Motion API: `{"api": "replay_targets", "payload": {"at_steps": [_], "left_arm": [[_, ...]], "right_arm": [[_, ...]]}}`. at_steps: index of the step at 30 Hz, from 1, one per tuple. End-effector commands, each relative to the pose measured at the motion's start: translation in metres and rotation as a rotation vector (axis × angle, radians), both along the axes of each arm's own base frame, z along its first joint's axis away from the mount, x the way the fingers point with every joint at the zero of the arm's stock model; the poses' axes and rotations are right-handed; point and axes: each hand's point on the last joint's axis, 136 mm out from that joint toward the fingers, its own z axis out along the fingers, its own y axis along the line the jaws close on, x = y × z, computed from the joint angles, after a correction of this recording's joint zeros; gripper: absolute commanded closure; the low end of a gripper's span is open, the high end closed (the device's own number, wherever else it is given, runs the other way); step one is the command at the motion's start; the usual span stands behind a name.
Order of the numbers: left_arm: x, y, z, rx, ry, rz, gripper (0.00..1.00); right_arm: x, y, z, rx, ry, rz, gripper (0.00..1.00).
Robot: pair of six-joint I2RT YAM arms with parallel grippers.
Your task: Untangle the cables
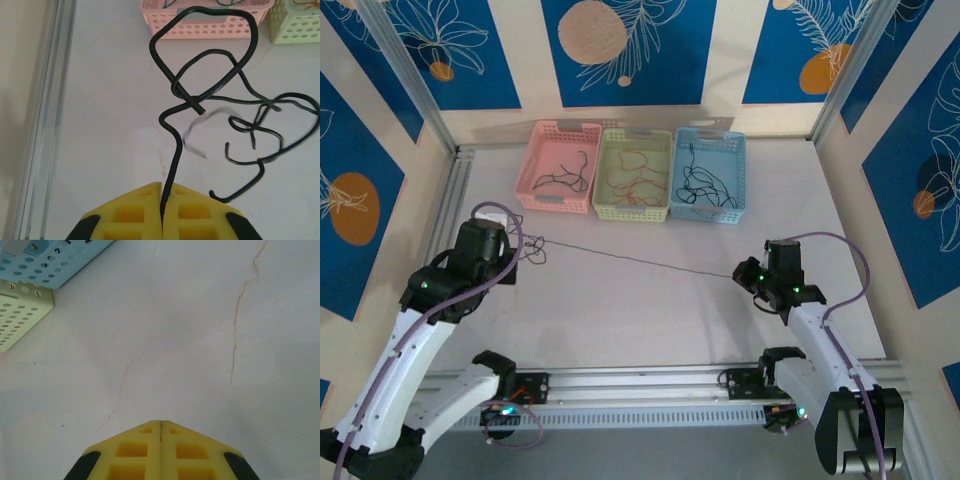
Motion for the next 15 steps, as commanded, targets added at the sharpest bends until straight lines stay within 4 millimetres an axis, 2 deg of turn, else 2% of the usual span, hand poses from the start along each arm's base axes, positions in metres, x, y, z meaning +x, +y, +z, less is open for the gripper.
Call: {"api": "replay_targets", "payload": {"at_steps": [1, 7, 15], "left_arm": [[-0.003, 0.015, -0.003, 0.071, 0.015, 0.028, 1.0], [0.001, 0.036, 0.017, 0.162, -0.039, 0.091, 1.0], [0.028, 0.076, 0.07, 0.229, -0.114, 0.247, 1.0]], "right_arm": [[-0.004, -0.005, -0.005, -0.007, 0.023, -0.027, 1.0], [-0.007, -0.014, -0.008, -0.018, 0.041, -0.073, 1.0], [-0.011, -0.023, -0.006, -0.027, 0.032, -0.123, 1.0]]}}
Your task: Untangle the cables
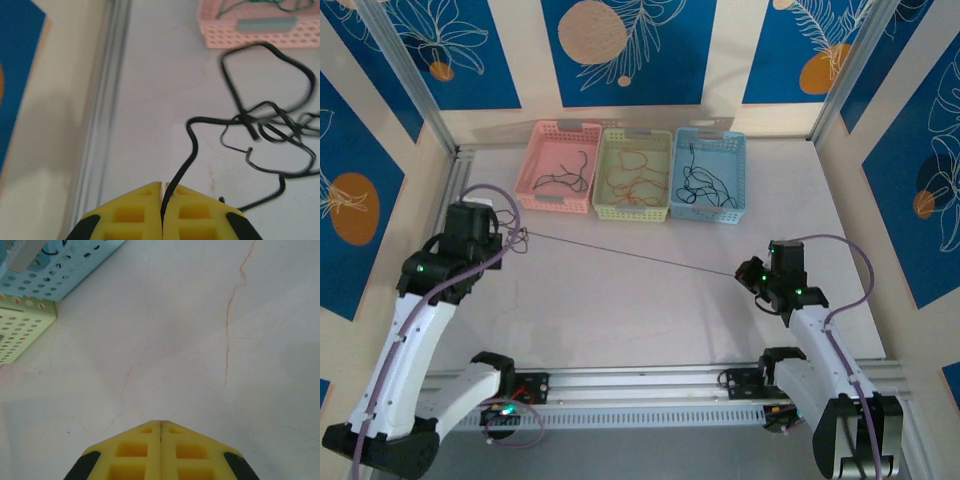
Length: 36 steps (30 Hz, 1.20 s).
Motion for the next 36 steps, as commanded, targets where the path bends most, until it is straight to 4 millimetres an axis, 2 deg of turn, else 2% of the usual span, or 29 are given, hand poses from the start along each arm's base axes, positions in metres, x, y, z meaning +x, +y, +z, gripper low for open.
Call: {"api": "replay_targets", "payload": {"at_steps": [1, 6, 9, 11, 13, 17, 21, 23, 27, 32, 36], "left_arm": [[0.008, 0.031, 0.047, 0.077, -0.111, 0.116, 1.0], [0.02, 0.044, 0.069, 0.066, -0.129, 0.168, 1.0], [0.026, 0.043, 0.072, 0.035, -0.14, 0.163, 1.0], [0.032, 0.021, 0.065, -0.076, -0.153, 0.077, 1.0], [0.037, -0.012, 0.055, -0.225, -0.161, -0.056, 1.0], [0.032, -0.075, 0.033, -0.525, -0.149, -0.292, 1.0], [0.019, -0.113, 0.011, -0.717, -0.099, -0.424, 1.0], [0.013, -0.121, 0.001, -0.746, -0.071, -0.452, 1.0], [0.001, -0.133, -0.01, -0.787, -0.04, -0.509, 1.0], [-0.006, -0.146, -0.017, -0.849, -0.014, -0.55, 1.0], [-0.011, -0.15, -0.021, -0.849, 0.011, -0.564, 1.0]], "right_arm": [[-0.01, -0.016, -0.012, -0.042, 0.044, -0.073, 1.0], [-0.01, -0.018, -0.012, -0.044, 0.044, -0.081, 1.0], [-0.01, -0.018, -0.011, -0.044, 0.04, -0.083, 1.0], [-0.009, -0.015, -0.011, -0.04, 0.031, -0.067, 1.0], [-0.007, -0.008, -0.006, -0.02, 0.002, -0.027, 1.0], [-0.005, 0.011, 0.007, 0.034, -0.073, 0.077, 1.0], [-0.009, 0.034, 0.019, 0.081, -0.107, 0.181, 1.0], [-0.012, 0.048, 0.028, 0.096, -0.123, 0.251, 0.92], [-0.02, 0.084, 0.059, 0.099, -0.182, 0.435, 0.68], [-0.028, 0.13, 0.102, 0.038, -0.28, 0.653, 0.54], [-0.035, 0.171, 0.122, 0.031, -0.339, 0.831, 0.5]]}}
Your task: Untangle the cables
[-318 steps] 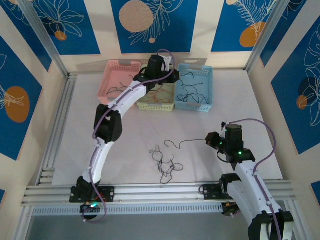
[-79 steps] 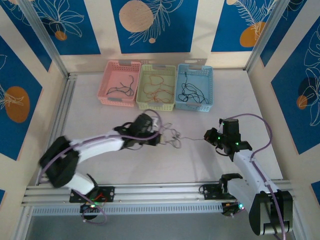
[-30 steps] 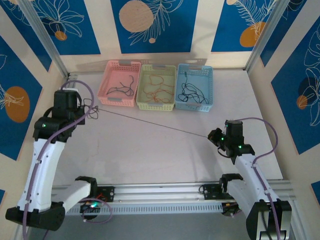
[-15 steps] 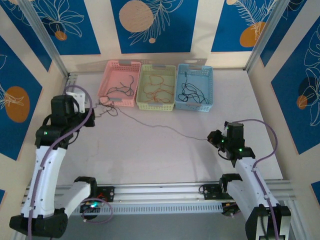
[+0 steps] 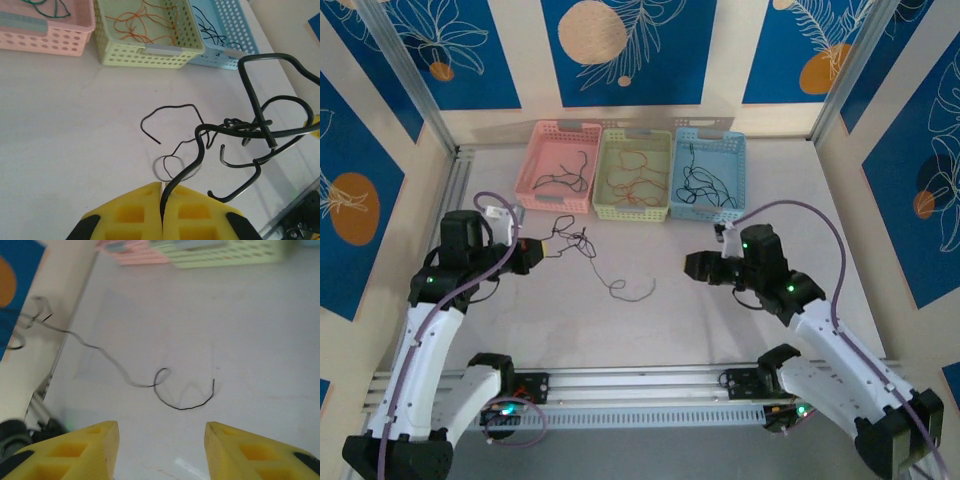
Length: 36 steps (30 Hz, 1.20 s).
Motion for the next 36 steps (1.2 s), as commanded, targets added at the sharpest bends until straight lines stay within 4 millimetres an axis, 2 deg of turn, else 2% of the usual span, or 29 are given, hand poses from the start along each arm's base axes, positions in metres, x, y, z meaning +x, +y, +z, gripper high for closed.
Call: {"api": "replay_targets", "payload": {"at_steps": [1, 6, 10, 15, 22, 29, 33, 36], "left_arm": [[-0.007, -0.013, 0.007, -0.05, -0.013, -0.06, 1.0], [-0.013, -0.022, 0.015, -0.093, -0.011, -0.106, 1.0], [-0.023, -0.032, 0.028, -0.144, -0.022, -0.168, 1.0], [-0.033, -0.037, 0.043, -0.185, -0.023, -0.201, 1.0], [-0.044, -0.043, 0.06, -0.24, -0.032, -0.24, 1.0], [-0.051, -0.044, 0.065, -0.252, -0.039, -0.256, 1.0], [-0.052, -0.045, 0.066, -0.251, -0.04, -0.261, 1.0], [-0.052, -0.044, 0.062, -0.24, -0.033, -0.256, 1.0]], "right_arm": [[-0.007, 0.031, 0.014, -0.024, -0.082, 0.159, 0.5], [-0.022, 0.095, 0.022, -0.024, -0.235, 0.436, 0.47], [-0.02, 0.128, 0.018, -0.007, -0.327, 0.562, 0.46], [-0.008, 0.15, 0.02, 0.021, -0.41, 0.634, 0.46], [-0.019, 0.171, 0.031, 0.135, -0.505, 0.761, 0.44], [-0.025, 0.183, 0.043, 0.196, -0.535, 0.828, 0.45], [-0.023, 0.188, 0.044, 0.198, -0.537, 0.833, 0.59], [-0.018, 0.186, 0.047, 0.189, -0.537, 0.81, 0.87]]}}
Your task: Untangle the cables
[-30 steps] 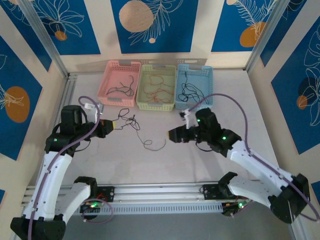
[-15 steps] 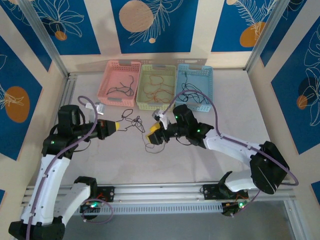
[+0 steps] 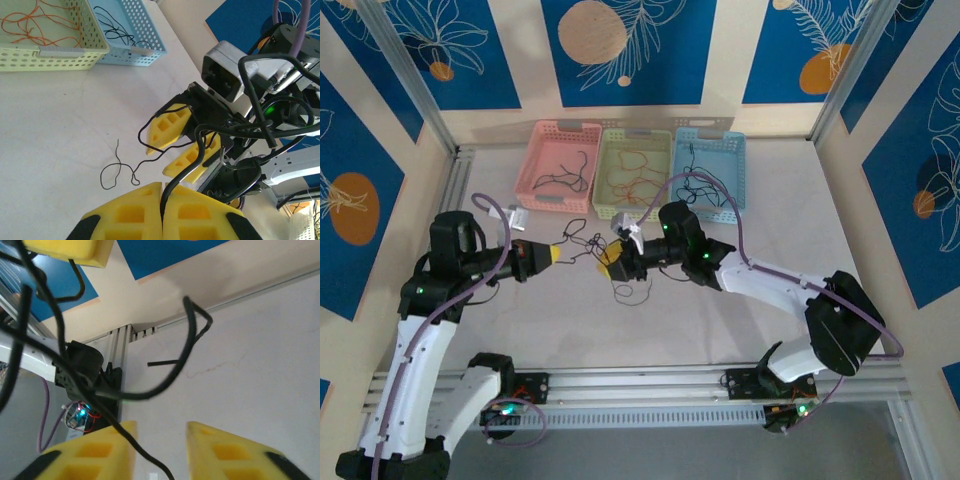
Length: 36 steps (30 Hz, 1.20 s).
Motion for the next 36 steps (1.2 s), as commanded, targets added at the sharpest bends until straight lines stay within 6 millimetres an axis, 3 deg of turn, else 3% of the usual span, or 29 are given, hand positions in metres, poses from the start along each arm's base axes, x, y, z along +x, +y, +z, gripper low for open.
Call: {"api": "replay_targets", "payload": {"at_steps": [1, 2, 6, 9, 14, 18, 23, 28, 32, 36], "left_arm": [[-0.01, -0.003, 0.009, -0.011, -0.009, -0.031, 1.0], [-0.01, -0.003, 0.009, -0.007, -0.011, -0.03, 1.0], [-0.008, 0.001, -0.002, 0.025, 0.013, -0.005, 1.0], [-0.004, 0.006, -0.017, 0.072, 0.043, 0.022, 1.0], [0.002, 0.023, -0.047, 0.196, 0.103, 0.101, 1.0], [0.006, 0.031, -0.058, 0.243, 0.13, 0.141, 1.0], [0.007, 0.032, -0.064, 0.242, 0.141, 0.149, 1.0], [0.005, 0.028, -0.065, 0.224, 0.144, 0.129, 1.0], [-0.008, 0.003, -0.045, 0.091, 0.107, 0.0, 1.0], [-0.02, -0.013, -0.016, -0.037, 0.033, -0.089, 1.0]], "right_arm": [[0.002, 0.002, 0.014, 0.032, -0.029, 0.004, 0.96], [0.005, -0.001, 0.017, 0.039, -0.036, -0.013, 1.0], [0.019, -0.017, 0.032, 0.06, -0.058, -0.127, 1.0], [0.038, -0.041, 0.05, 0.078, -0.061, -0.286, 1.0], [0.062, -0.103, 0.084, 0.146, -0.048, -0.557, 1.0], [0.078, -0.16, 0.099, 0.182, -0.024, -0.779, 1.0], [0.087, -0.222, 0.102, 0.22, 0.028, -0.996, 1.0], [0.091, -0.27, 0.097, 0.26, 0.104, -1.155, 1.0], [0.097, -0.286, 0.087, 0.242, 0.189, -1.202, 1.0], [0.094, -0.253, 0.081, 0.225, 0.236, -1.021, 1.0]]}}
